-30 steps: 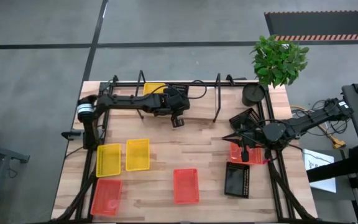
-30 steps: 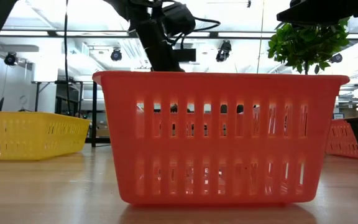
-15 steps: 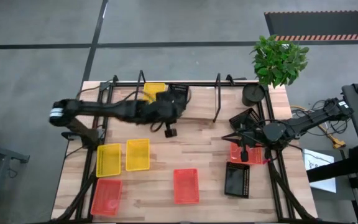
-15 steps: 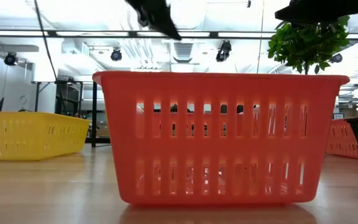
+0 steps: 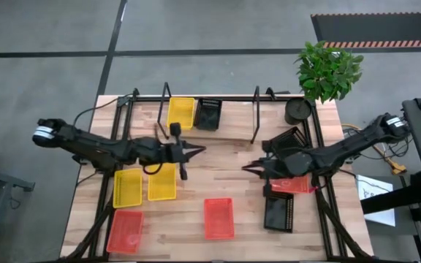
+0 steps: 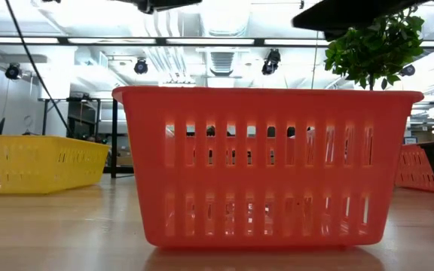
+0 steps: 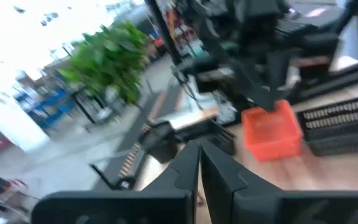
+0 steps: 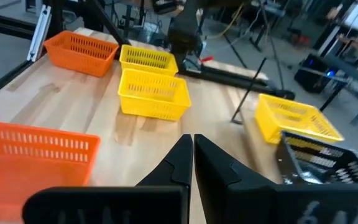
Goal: Stack baskets on shelf by color
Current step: Put the top left black bin on the shelf
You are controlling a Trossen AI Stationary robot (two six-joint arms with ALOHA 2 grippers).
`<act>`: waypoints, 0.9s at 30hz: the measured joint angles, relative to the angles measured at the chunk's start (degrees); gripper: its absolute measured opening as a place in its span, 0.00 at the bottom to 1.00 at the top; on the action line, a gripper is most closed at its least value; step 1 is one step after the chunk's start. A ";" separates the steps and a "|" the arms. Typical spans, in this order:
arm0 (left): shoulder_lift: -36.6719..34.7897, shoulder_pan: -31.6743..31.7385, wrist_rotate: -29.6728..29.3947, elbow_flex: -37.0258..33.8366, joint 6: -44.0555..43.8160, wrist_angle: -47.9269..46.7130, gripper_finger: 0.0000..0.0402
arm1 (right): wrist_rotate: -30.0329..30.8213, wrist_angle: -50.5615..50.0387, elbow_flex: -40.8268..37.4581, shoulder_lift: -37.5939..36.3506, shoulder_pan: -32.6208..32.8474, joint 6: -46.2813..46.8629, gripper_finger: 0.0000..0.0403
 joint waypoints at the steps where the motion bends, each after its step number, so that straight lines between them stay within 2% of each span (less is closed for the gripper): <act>1: -1.07 0.22 0.01 -1.31 0.74 2.04 0.00 | 0.00 0.04 1.28 1.86 0.00 0.68 0.02; 7: -7.25 0.31 -0.02 -7.10 1.58 5.41 0.00 | 0.40 -3.40 12.54 11.44 -1.07 1.93 0.02; 15: -12.27 0.31 -0.02 -10.75 1.52 9.50 0.00 | 0.59 -23.75 34.61 22.79 -6.72 2.17 0.02; 22: -13.85 0.18 -0.01 -12.06 0.04 9.22 0.00 | 0.45 -43.64 51.76 34.13 -15.90 3.21 0.02; 27: -14.33 0.18 -0.02 -12.49 -1.97 10.84 0.00 | 0.31 -55.40 61.22 42.28 -22.54 1.00 0.02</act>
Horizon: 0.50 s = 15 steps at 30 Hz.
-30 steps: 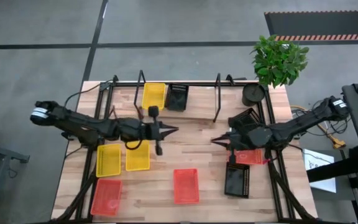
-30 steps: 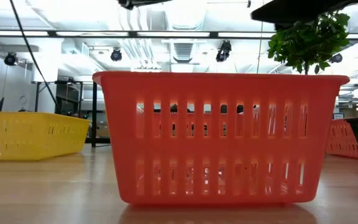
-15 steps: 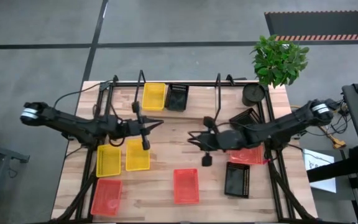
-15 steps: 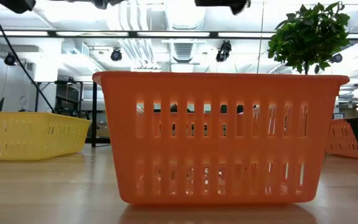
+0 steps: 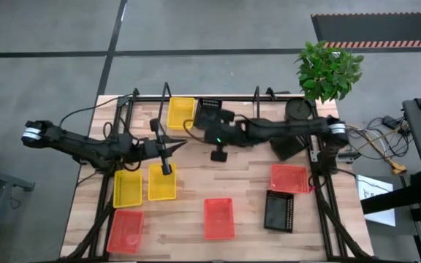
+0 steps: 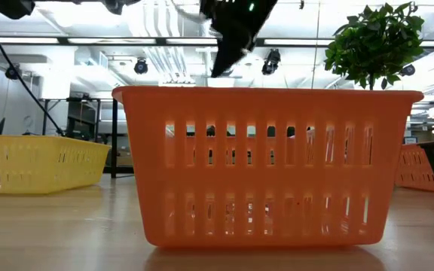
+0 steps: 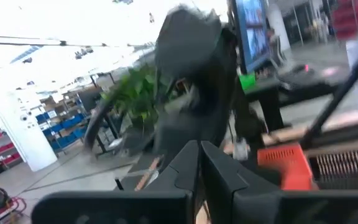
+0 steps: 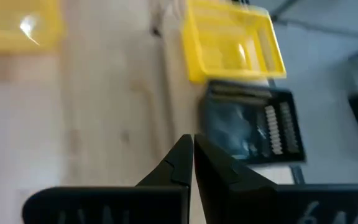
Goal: Stack baskets on shelf by color
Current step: Put the top left black bin on the shelf
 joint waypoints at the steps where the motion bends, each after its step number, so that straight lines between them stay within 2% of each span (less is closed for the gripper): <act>1: -0.15 0.00 0.02 0.00 -0.91 0.90 0.00 | 0.02 -1.60 1.51 1.45 -1.30 -0.74 0.02; 5: -1.29 -0.05 0.12 -0.01 -2.73 1.44 0.00 | -1.05 -4.75 5.33 6.26 -6.17 -4.64 0.02; 11: -2.92 -0.04 0.17 -1.22 -4.02 1.46 0.00 | -12.57 -4.83 6.44 10.27 -12.50 -8.00 0.02; 15: -3.76 -0.04 0.19 -1.60 -4.02 1.46 0.00 | -15.19 -5.08 6.22 11.65 -14.45 -8.90 0.02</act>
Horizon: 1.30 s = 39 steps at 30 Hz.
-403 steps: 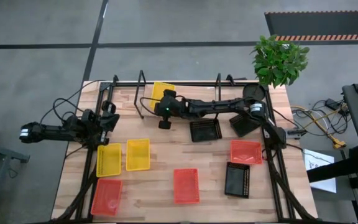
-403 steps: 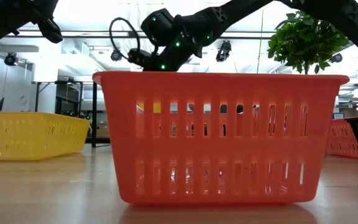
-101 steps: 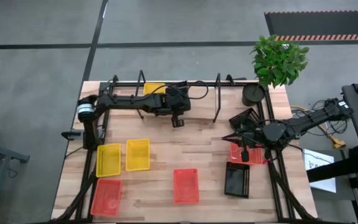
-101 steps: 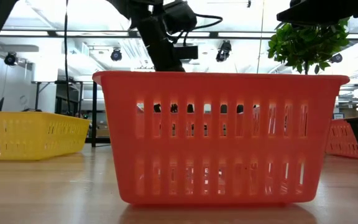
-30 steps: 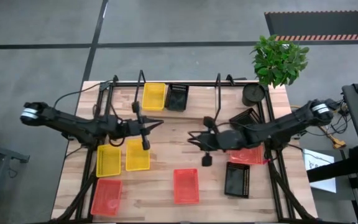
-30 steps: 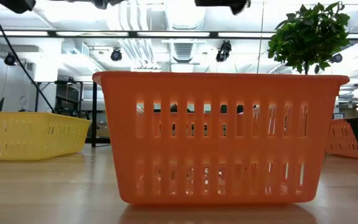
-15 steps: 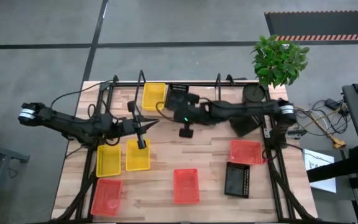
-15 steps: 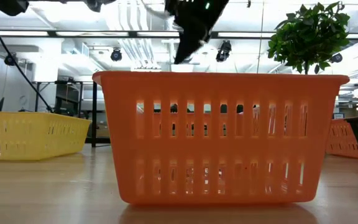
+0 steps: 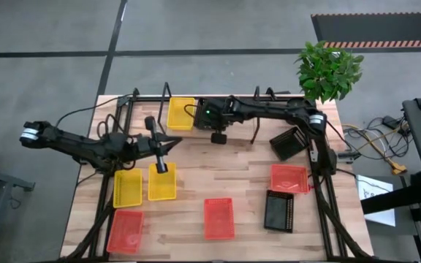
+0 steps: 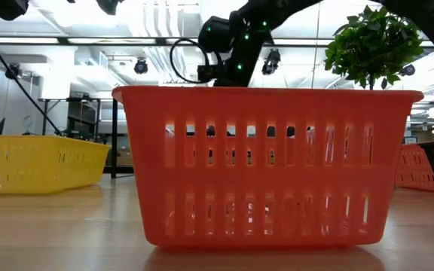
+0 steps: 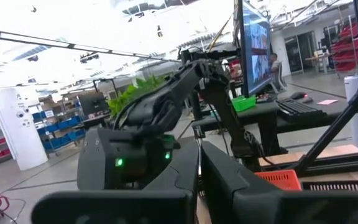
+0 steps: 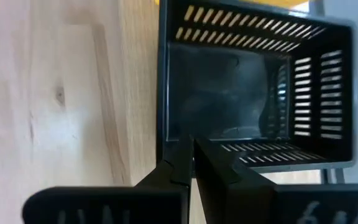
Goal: Stack baskets on shelf by color
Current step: Put the top left black bin on the shelf
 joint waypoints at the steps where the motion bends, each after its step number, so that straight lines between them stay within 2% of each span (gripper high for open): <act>1: -0.13 0.00 0.00 0.00 0.00 -0.02 0.00 | -0.17 0.00 0.00 0.12 -0.19 -0.45 0.02; 39: -0.94 0.04 0.05 0.13 0.13 -0.02 0.00 | 1.37 -2.71 -0.96 -0.50 -0.44 -2.52 0.02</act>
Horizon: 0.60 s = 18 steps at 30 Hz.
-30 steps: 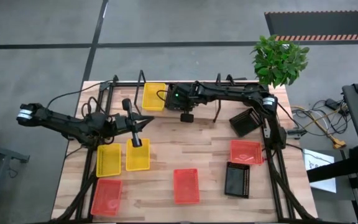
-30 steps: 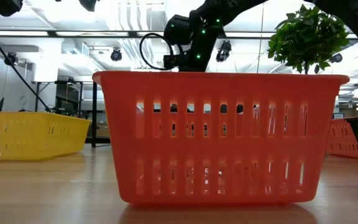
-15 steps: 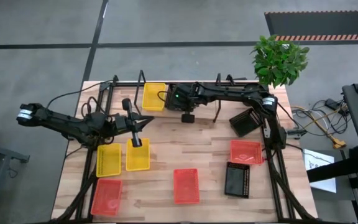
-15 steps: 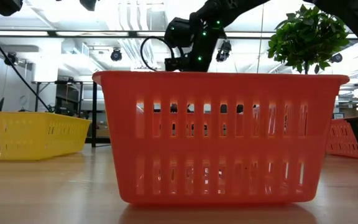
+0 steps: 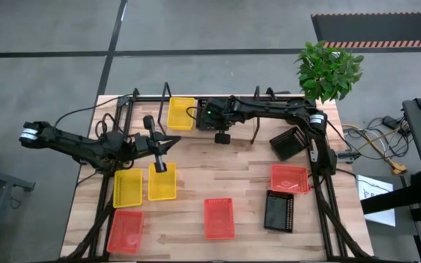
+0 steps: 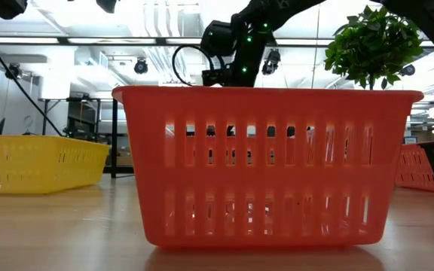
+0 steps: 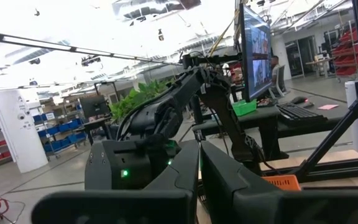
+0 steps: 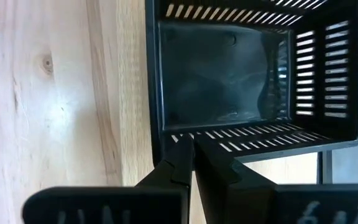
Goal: Stack baskets on shelf by color
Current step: Put the top left black bin on the shelf, then put the middle orange bin on the shelf
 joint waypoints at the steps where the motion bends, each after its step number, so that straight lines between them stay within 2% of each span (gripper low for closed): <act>1: 0.00 0.00 0.00 0.00 -0.02 0.00 0.00 | 0.06 -0.17 0.13 -0.33 0.16 0.18 0.02; 6: 0.00 0.00 0.00 0.00 0.01 0.01 0.00 | -0.43 -0.09 0.57 -4.58 2.56 0.95 0.02; 10: 0.17 0.00 0.00 0.22 -0.02 0.11 0.00 | -4.43 -0.47 -0.05 -9.13 5.84 3.11 0.02; 18: 0.46 -0.11 0.00 -0.02 -1.41 0.23 0.00 | -5.58 -1.22 -2.48 -15.63 18.26 10.25 0.02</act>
